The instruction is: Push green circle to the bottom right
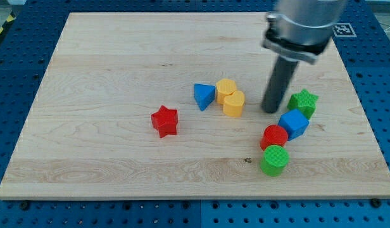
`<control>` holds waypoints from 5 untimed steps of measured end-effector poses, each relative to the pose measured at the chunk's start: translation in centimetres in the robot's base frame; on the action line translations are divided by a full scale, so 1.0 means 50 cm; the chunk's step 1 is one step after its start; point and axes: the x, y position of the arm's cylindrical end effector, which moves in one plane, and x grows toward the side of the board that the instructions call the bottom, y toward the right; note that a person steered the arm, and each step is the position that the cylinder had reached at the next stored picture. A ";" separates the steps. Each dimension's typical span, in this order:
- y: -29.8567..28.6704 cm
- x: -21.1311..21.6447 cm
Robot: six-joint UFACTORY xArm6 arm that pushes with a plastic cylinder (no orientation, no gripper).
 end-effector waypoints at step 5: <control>-0.153 0.226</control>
